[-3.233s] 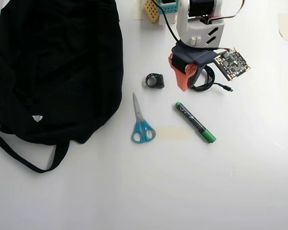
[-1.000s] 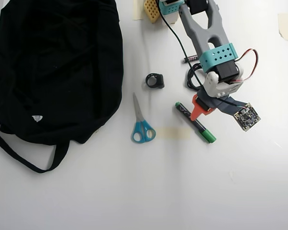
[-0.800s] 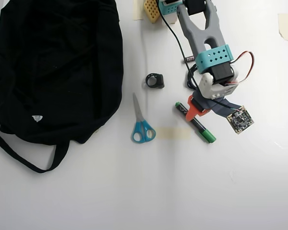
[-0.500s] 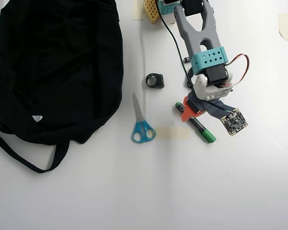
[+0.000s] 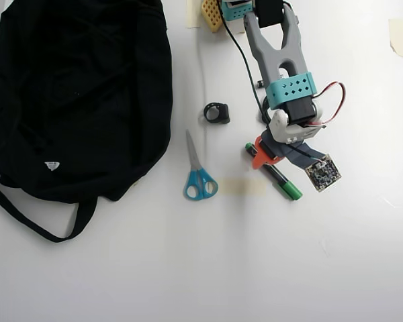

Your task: Put the green marker into the black bag

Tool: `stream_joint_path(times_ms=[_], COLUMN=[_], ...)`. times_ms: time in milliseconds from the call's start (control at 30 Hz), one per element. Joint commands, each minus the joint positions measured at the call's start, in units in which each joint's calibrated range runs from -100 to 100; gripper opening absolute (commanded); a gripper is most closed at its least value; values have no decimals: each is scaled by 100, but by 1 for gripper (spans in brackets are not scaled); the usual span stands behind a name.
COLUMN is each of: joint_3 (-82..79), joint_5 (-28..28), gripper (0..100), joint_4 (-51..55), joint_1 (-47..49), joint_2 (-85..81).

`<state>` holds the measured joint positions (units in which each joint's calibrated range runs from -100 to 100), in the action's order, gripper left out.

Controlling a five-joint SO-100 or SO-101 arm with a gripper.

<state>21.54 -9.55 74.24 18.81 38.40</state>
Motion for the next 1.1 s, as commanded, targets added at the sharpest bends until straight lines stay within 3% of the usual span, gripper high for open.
stream_joint_path(times_ms=[0, 1067], joint_3=[236, 191], joint_5=[-31, -26], gripper=[25, 24], joint_4=[-85, -197], joint_1=[-19, -34], joint_2=[94, 169])
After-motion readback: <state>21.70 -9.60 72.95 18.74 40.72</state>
